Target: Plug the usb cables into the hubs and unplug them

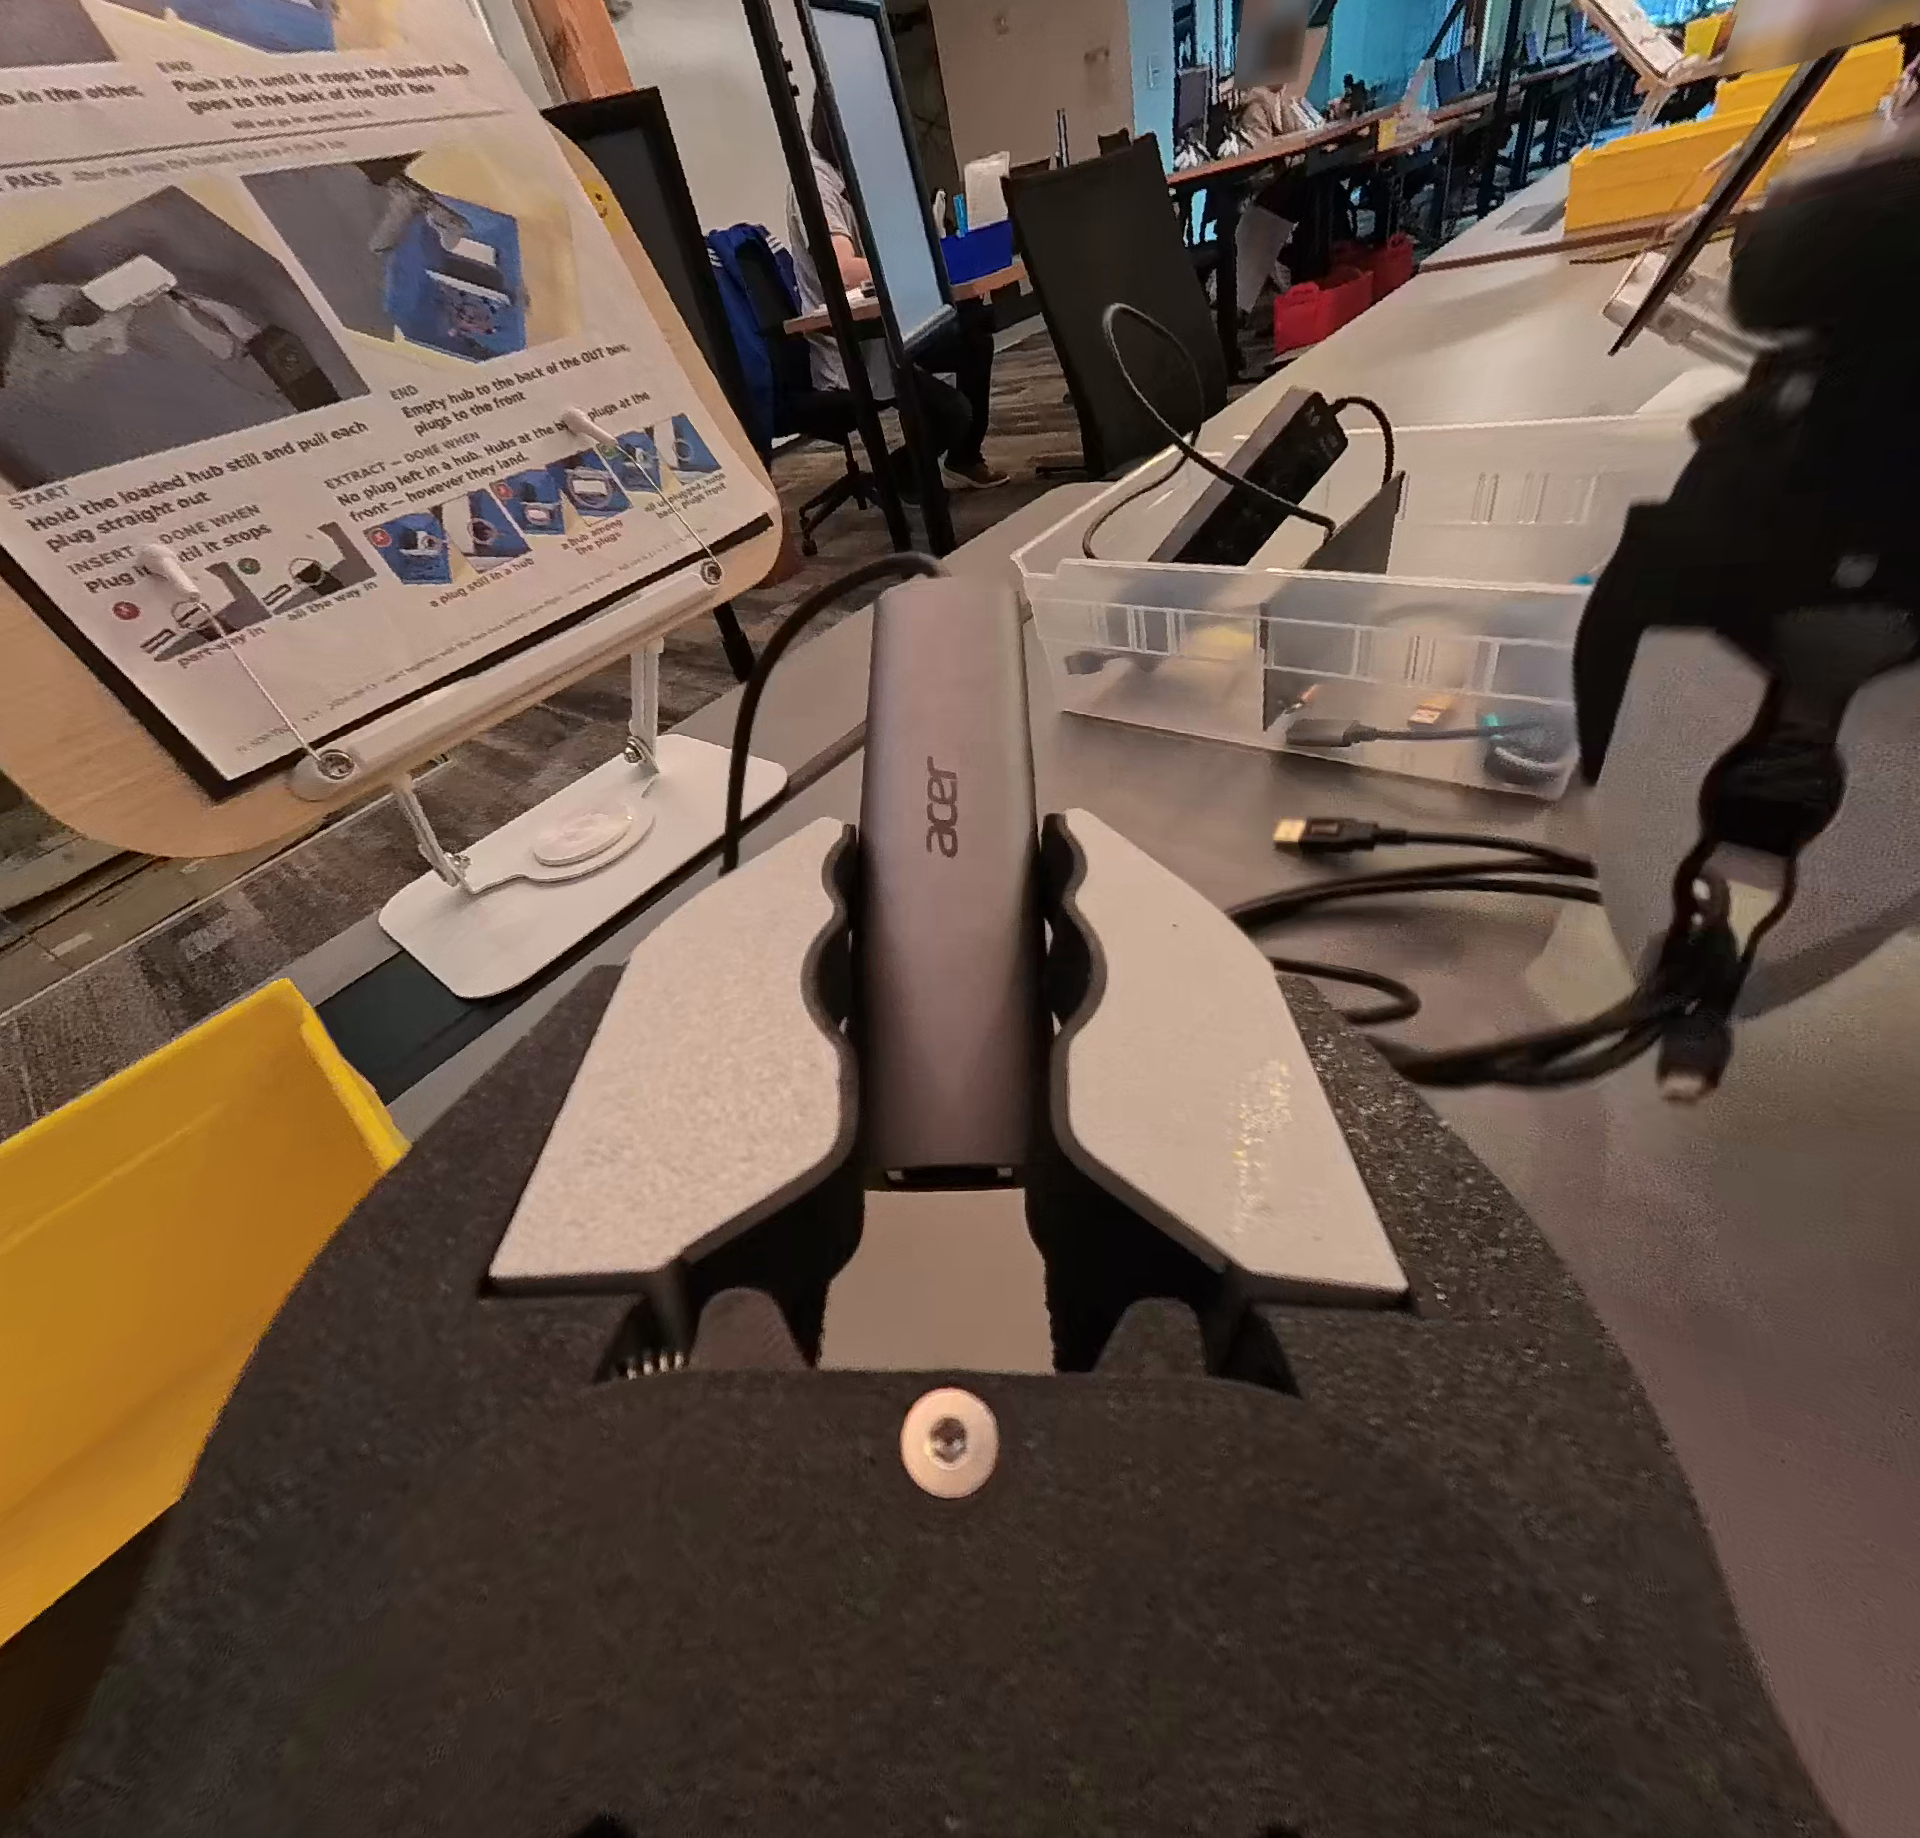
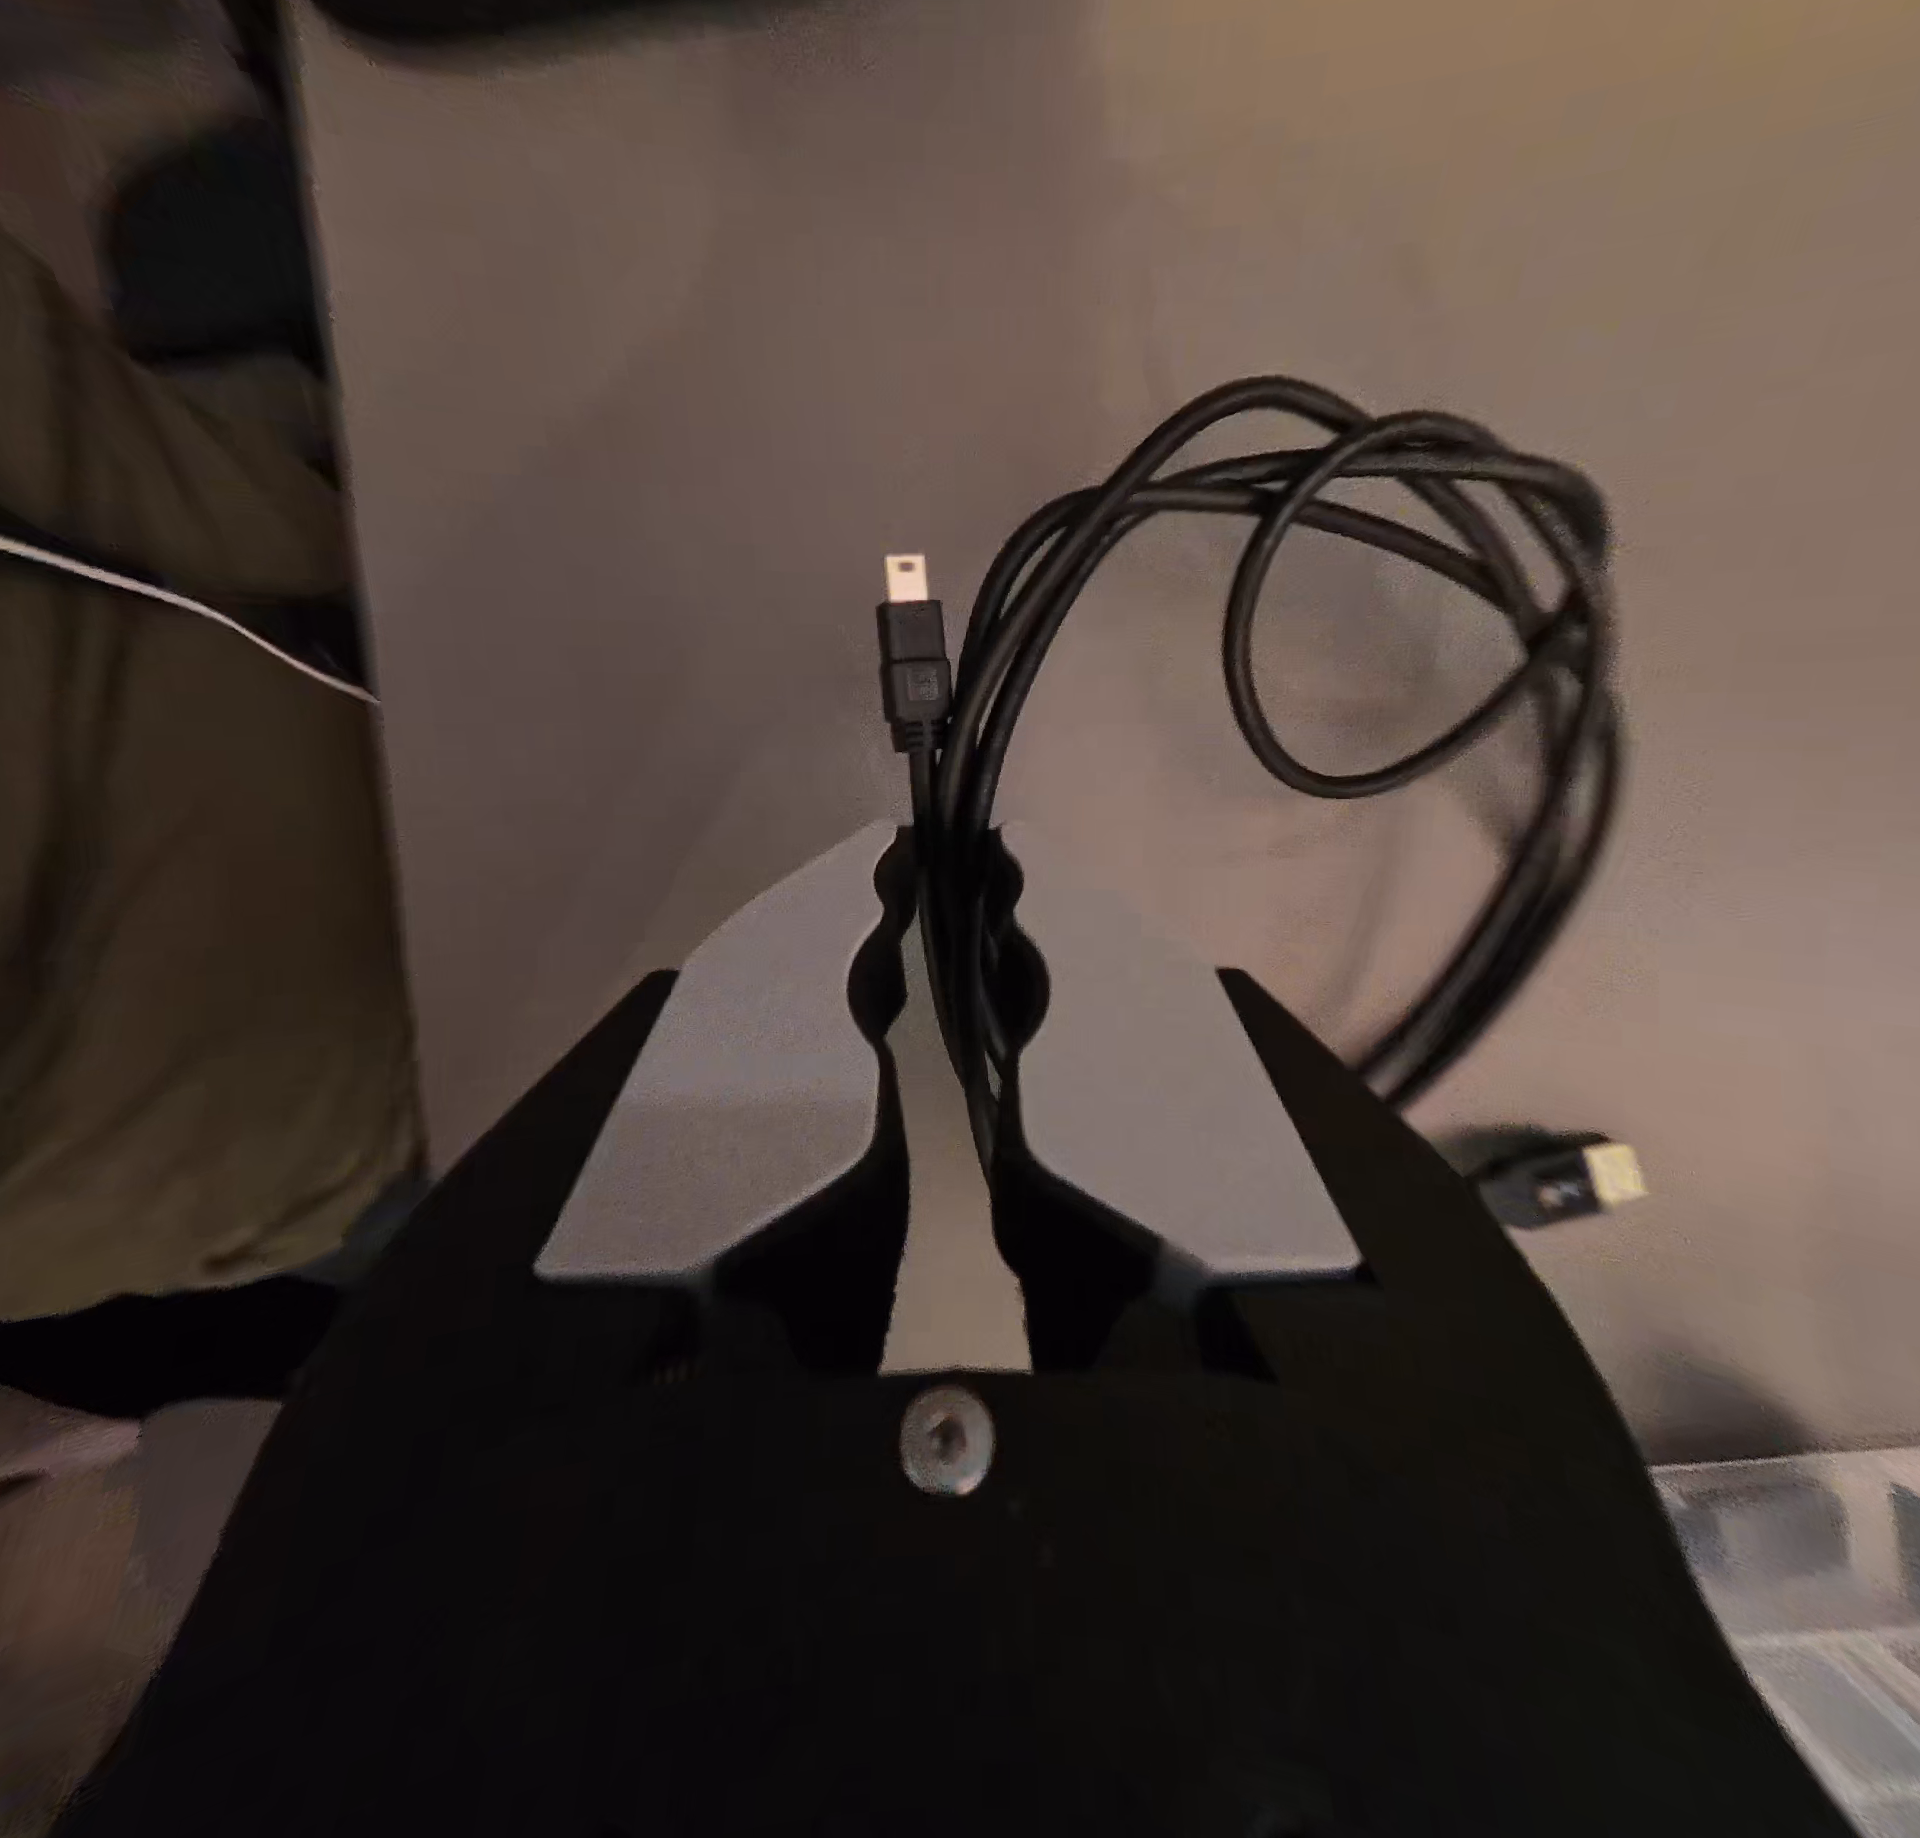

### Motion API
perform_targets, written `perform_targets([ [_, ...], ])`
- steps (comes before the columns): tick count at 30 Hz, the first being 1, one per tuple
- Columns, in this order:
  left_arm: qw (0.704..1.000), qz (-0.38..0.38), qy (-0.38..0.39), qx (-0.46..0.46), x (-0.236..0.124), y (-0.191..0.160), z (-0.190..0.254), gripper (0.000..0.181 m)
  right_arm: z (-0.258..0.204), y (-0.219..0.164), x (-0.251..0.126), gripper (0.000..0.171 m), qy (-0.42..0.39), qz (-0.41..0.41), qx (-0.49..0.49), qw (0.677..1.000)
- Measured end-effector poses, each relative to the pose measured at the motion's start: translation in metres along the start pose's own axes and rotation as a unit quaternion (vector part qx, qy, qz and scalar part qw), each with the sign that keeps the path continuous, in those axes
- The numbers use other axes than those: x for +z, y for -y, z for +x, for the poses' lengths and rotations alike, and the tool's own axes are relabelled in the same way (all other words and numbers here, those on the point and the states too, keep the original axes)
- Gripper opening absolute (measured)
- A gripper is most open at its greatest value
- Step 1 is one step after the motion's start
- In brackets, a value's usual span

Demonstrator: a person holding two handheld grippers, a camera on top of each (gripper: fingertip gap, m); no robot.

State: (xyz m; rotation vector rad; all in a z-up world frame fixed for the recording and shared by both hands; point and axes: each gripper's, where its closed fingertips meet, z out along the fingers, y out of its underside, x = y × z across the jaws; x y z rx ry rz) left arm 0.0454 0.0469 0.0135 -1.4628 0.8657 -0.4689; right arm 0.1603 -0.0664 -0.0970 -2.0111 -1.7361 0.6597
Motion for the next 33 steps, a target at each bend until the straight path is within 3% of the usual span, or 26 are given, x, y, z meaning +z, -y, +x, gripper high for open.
perform_targets([
  [5,1.0,0.02,0.0,-0.014,-0.005,0.008,-0.002,0.033,-0.008,0.054,-0.097,0.01,-0.001,0.131,-0.002,0.991],
  [9,1.0,0.008,-0.003,-0.008,-0.001,0.003,0.001,0.032,-0.008,0.071,-0.178,0.01,-0.061,0.179,-0.029,0.982],
  [13,1.0,-0.01,-0.009,0.003,0.004,-0.005,0.006,0.032,-0.002,0.06,-0.247,0.01,-0.124,0.178,-0.05,0.975],
  [16,1.0,-0.019,-0.009,0.012,0.007,-0.009,0.009,0.032,0.019,0.028,-0.277,0.01,-0.155,0.145,-0.031,0.977],
  [20,1.0,-0.022,-0.009,0.013,0.008,-0.01,0.009,0.033,0.047,-0.036,-0.27,0.011,-0.129,0.097,0.051,0.986],
  [26,1.0,-0.022,-0.008,0.003,0.008,-0.013,0.005,0.033,0.077,-0.111,-0.217,0.01,-0.104,0.015,0.078,0.991],
  [33,0.999,-0.032,-0.022,0.0,0.014,-0.019,0.014,0.032,0.109,-0.152,-0.188,0.01,-0.123,-0.147,0.041,0.981],
])
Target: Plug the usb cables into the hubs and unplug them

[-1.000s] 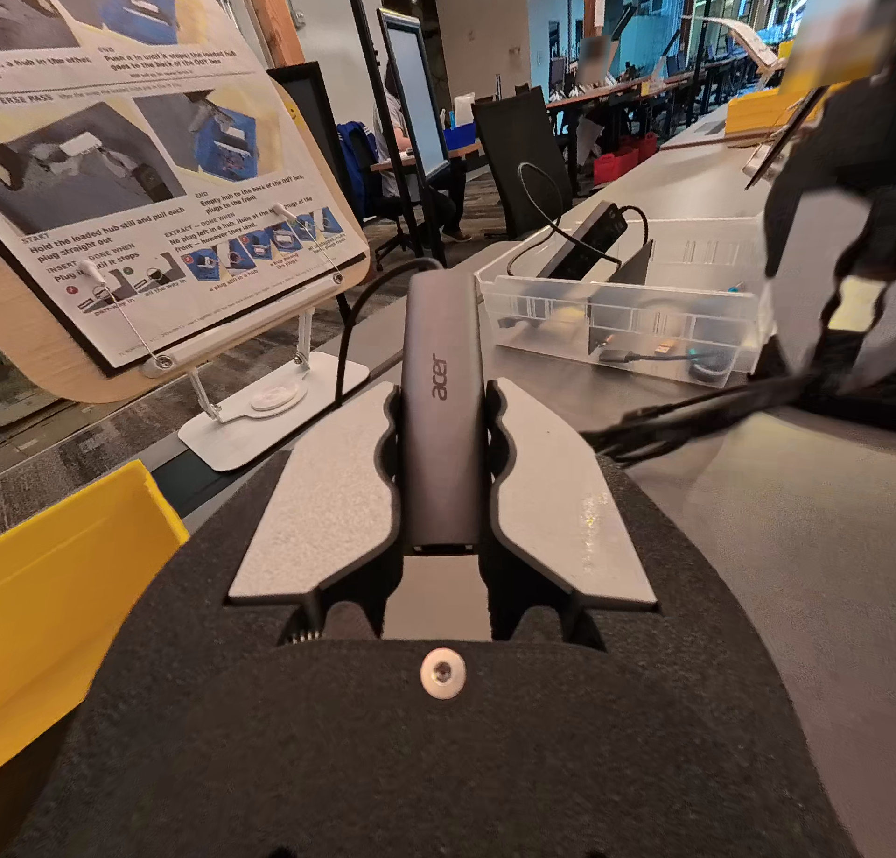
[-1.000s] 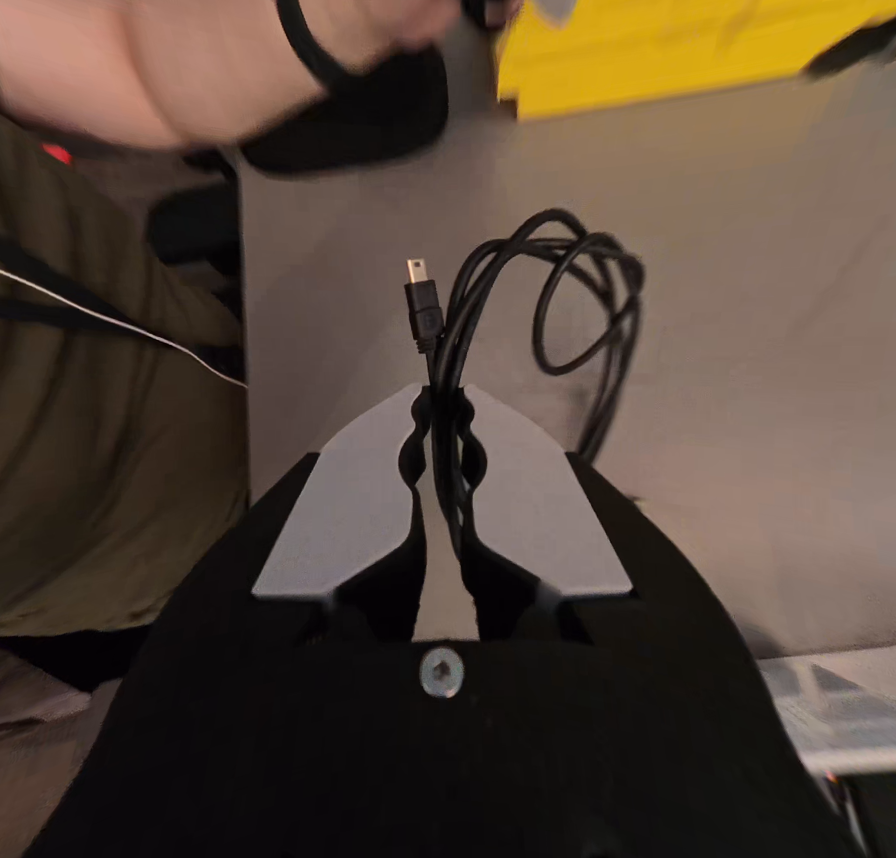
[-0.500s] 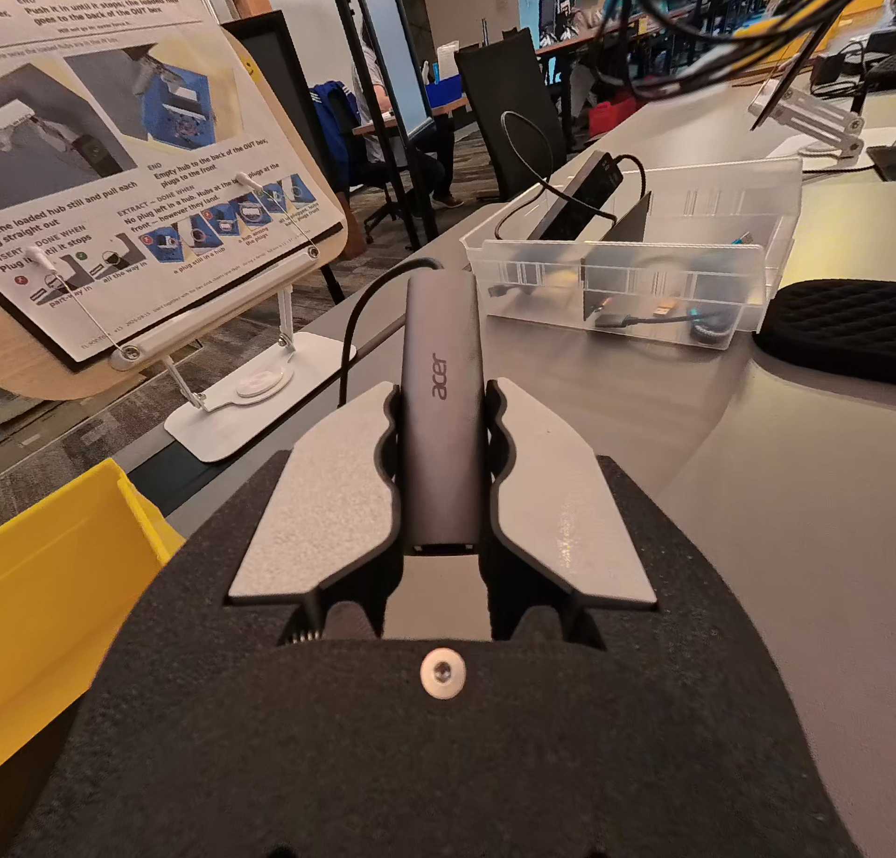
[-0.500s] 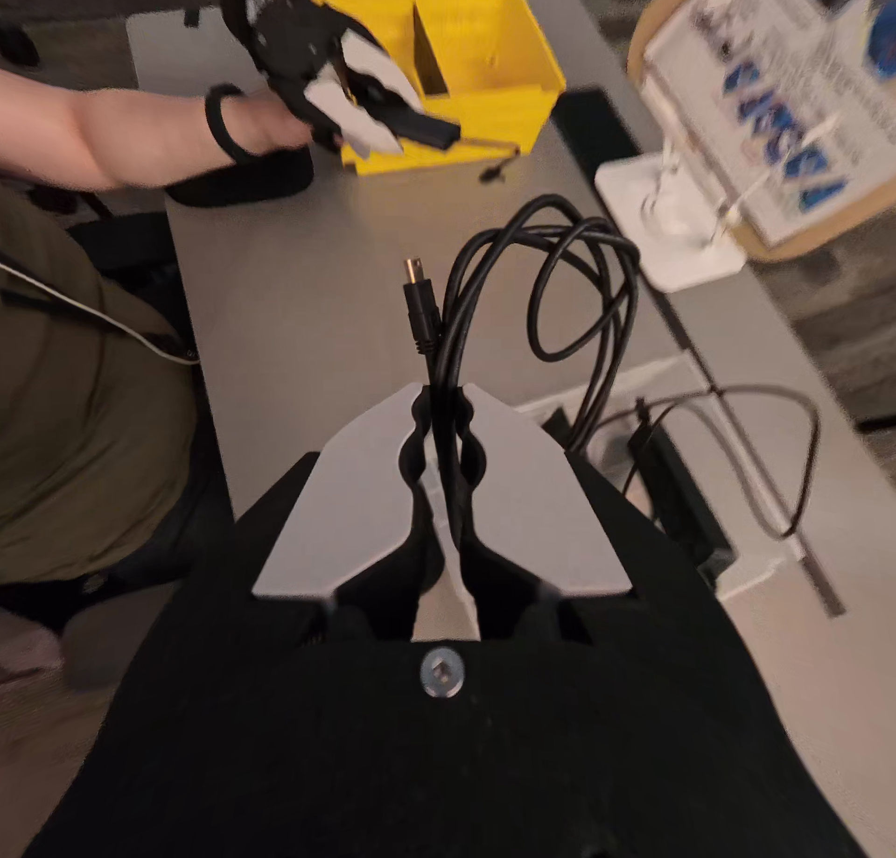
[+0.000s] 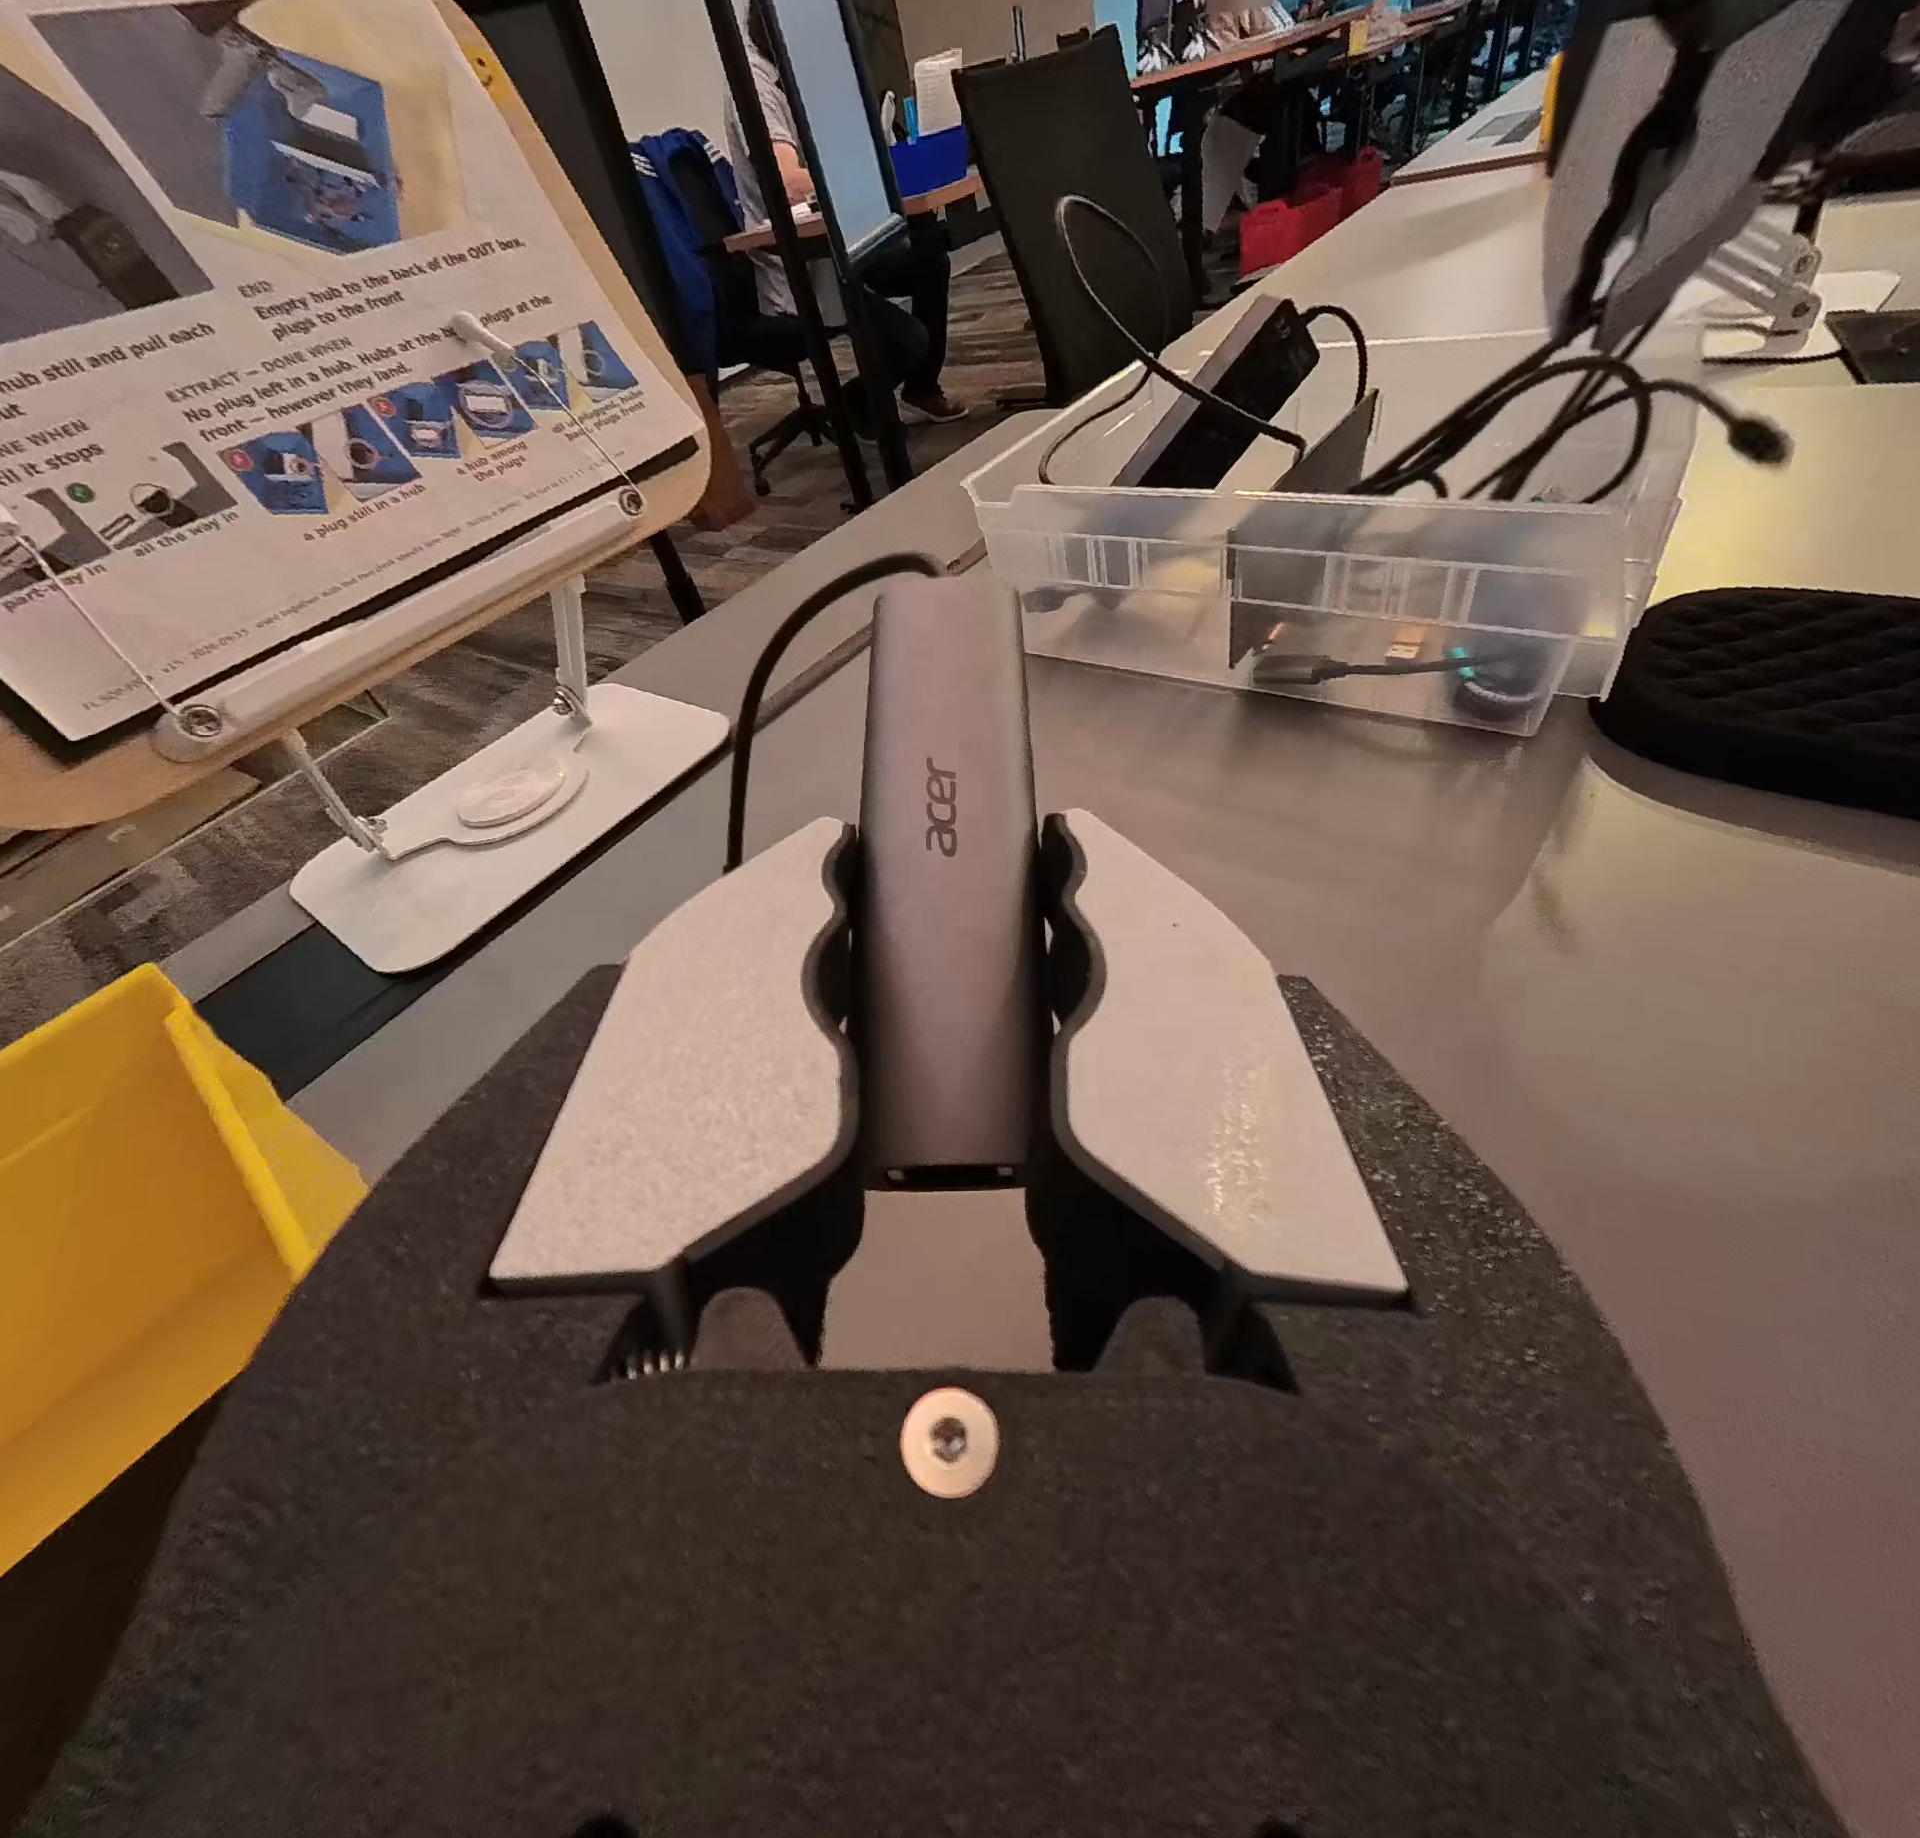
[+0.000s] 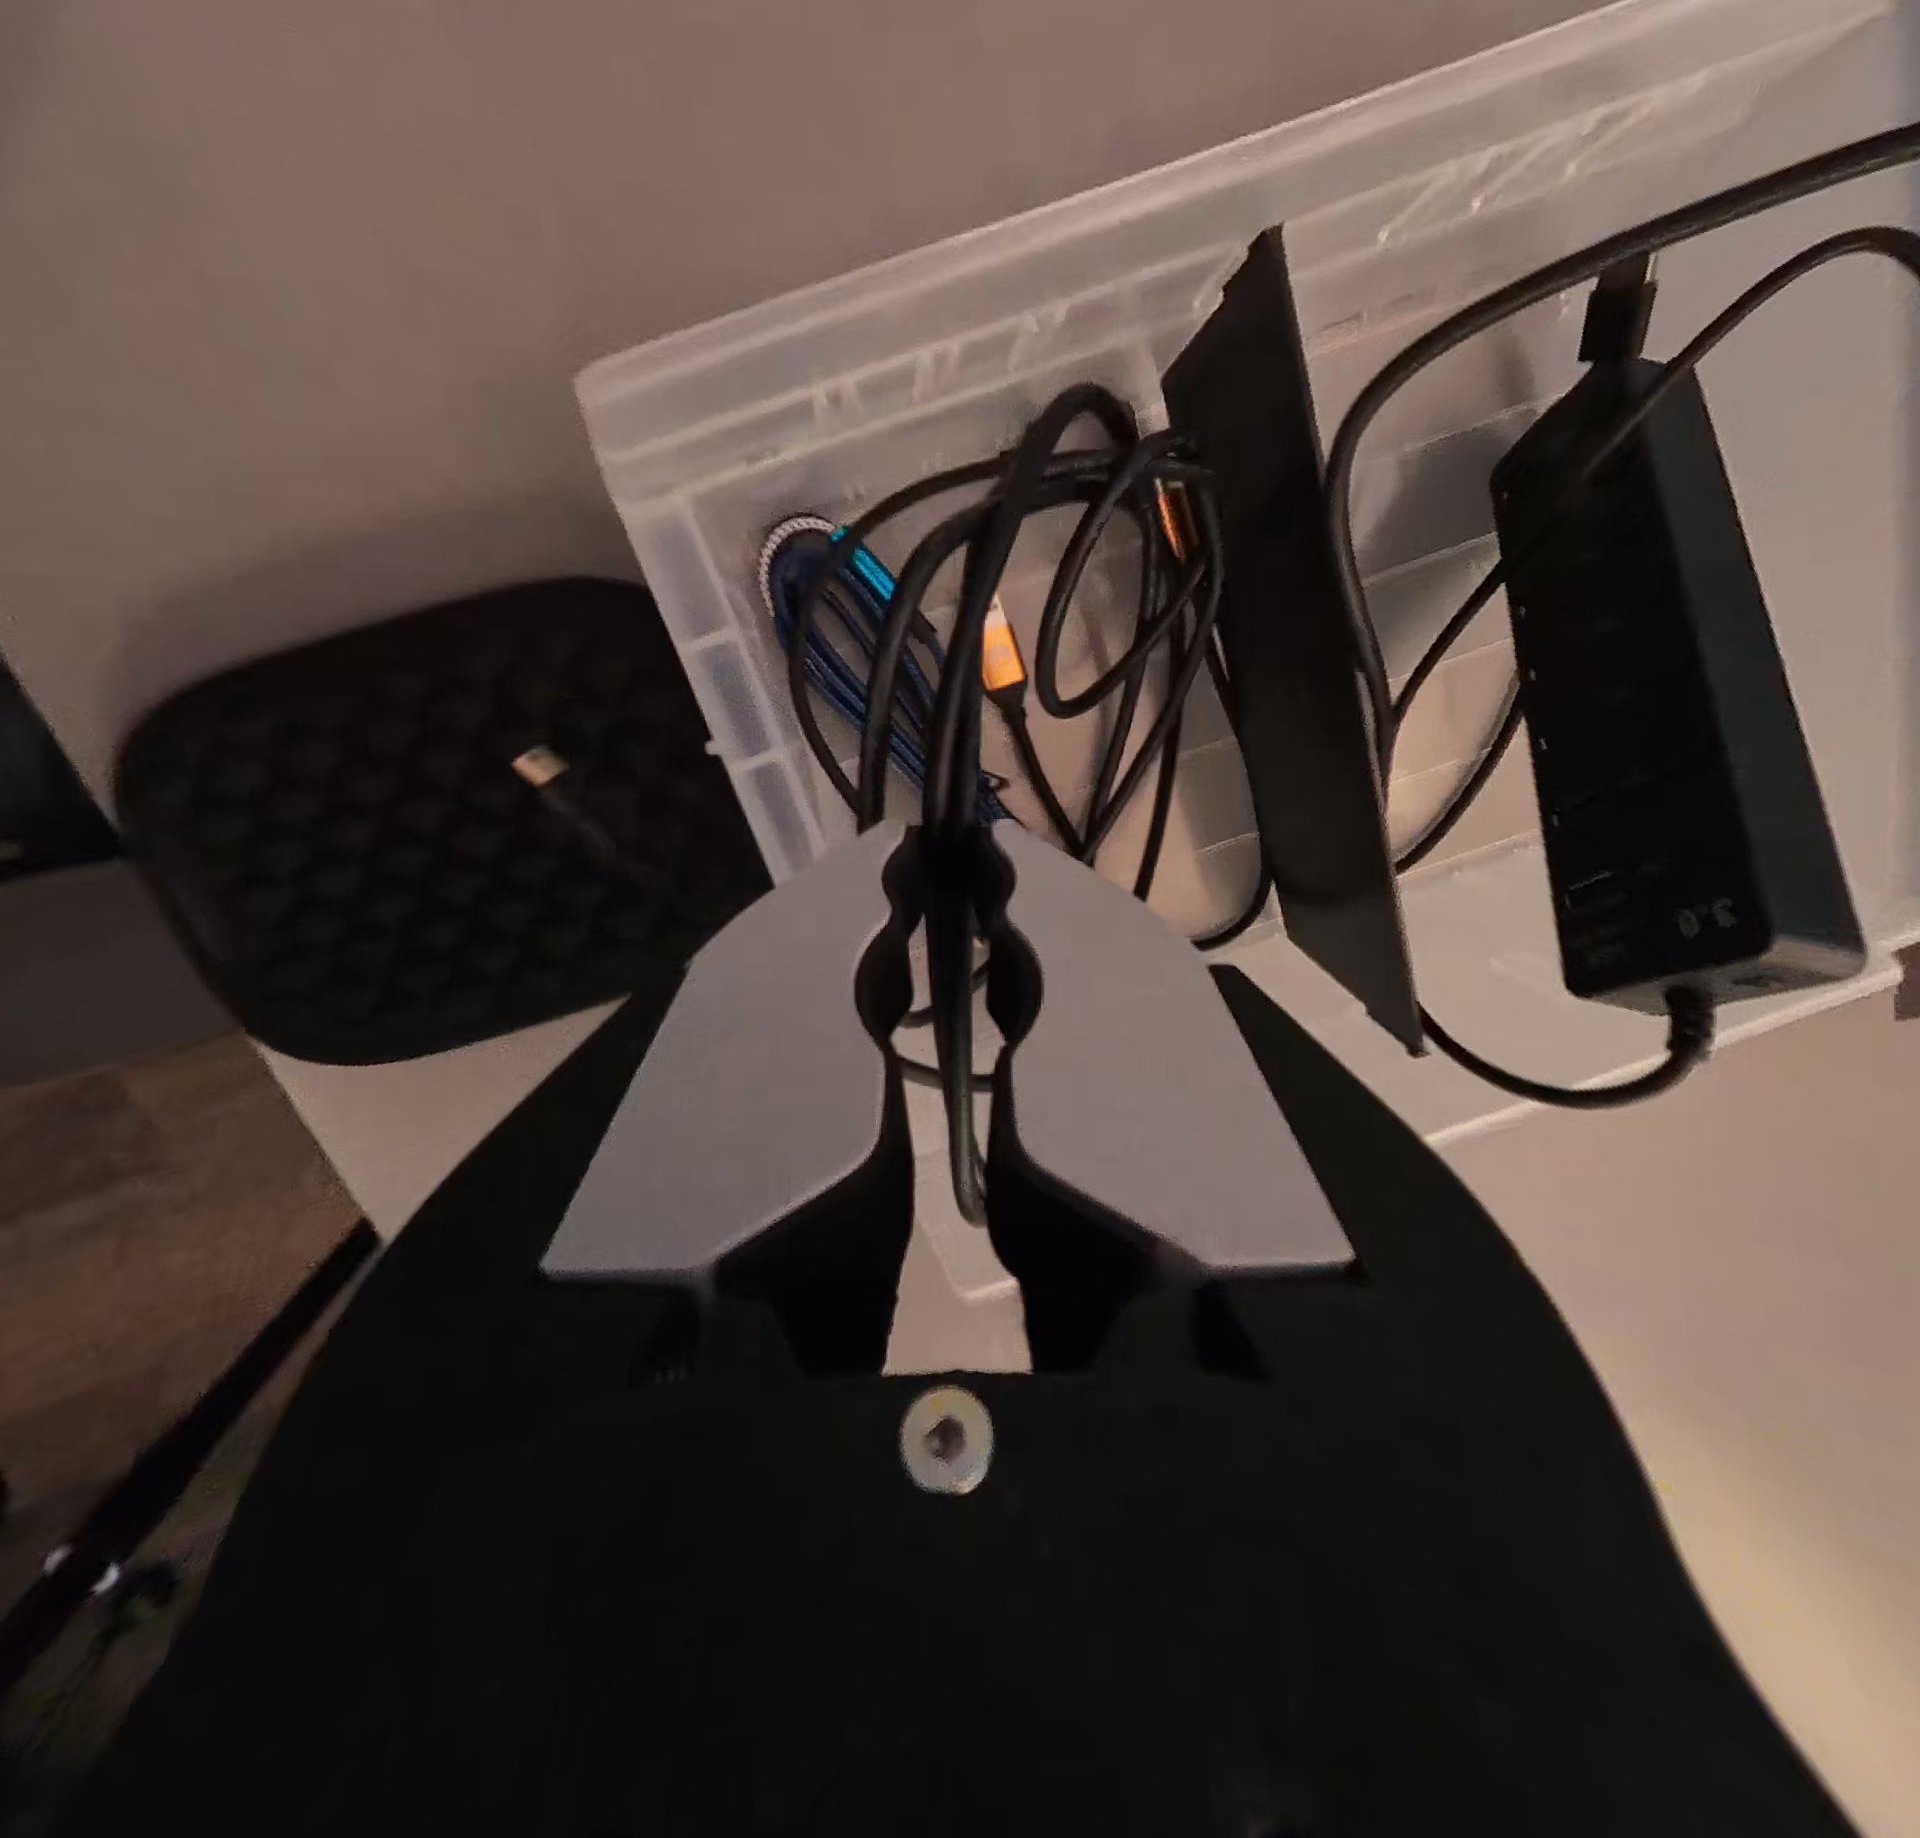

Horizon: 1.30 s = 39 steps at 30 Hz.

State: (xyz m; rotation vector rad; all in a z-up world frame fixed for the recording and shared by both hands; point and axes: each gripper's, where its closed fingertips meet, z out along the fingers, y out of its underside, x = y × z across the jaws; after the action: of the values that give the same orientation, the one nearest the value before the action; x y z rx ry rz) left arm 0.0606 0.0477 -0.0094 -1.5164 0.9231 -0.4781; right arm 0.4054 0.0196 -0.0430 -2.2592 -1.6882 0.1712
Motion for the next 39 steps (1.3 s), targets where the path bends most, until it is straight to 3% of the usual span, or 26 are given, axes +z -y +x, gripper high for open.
perform_targets([
  [7,0.999,-0.015,-0.026,0.018,0.008,-0.004,0.02,0.033,-0.016,-0.009,0.05,0.011,0.073,-0.036,0.014,0.997],
  [10,0.999,-0.019,-0.036,0.024,0.01,-0.005,0.027,0.033,-0.033,-0.013,0.066,0.013,0.124,-0.023,0.047,0.991],
  [13,0.998,-0.028,-0.041,0.032,0.012,-0.007,0.031,0.033,-0.036,-0.011,0.068,0.017,0.123,0.015,0.07,0.99],
  [16,0.998,-0.033,-0.043,0.036,0.013,-0.009,0.033,0.033,-0.029,-0.006,0.053,0.029,0.069,0.073,0.072,0.992],
  [20,0.998,-0.033,-0.045,0.033,0.013,-0.009,0.034,0.032,-0.039,-0.002,0.013,0.028,-0.037,0.159,0.026,0.986],
  [24,0.997,-0.037,-0.054,0.033,0.016,-0.011,0.04,0.033,-0.062,-0.045,0.018,0.025,-0.144,0.08,-0.049,0.985],
  [28,0.996,-0.049,-0.064,0.043,0.02,-0.015,0.049,0.033,-0.077,-0.065,0.039,0.024,-0.179,0.041,-0.099,0.978],
  [35,0.994,-0.041,-0.098,0.03,0.024,-0.014,0.071,0.033,-0.066,-0.071,0.055,0.022,-0.209,0.037,-0.149,0.966],
  [39,0.992,-0.053,-0.105,0.046,0.027,-0.018,0.08,0.033,-0.058,-0.067,0.056,0.012,-0.247,0.046,-0.172,0.953],
])
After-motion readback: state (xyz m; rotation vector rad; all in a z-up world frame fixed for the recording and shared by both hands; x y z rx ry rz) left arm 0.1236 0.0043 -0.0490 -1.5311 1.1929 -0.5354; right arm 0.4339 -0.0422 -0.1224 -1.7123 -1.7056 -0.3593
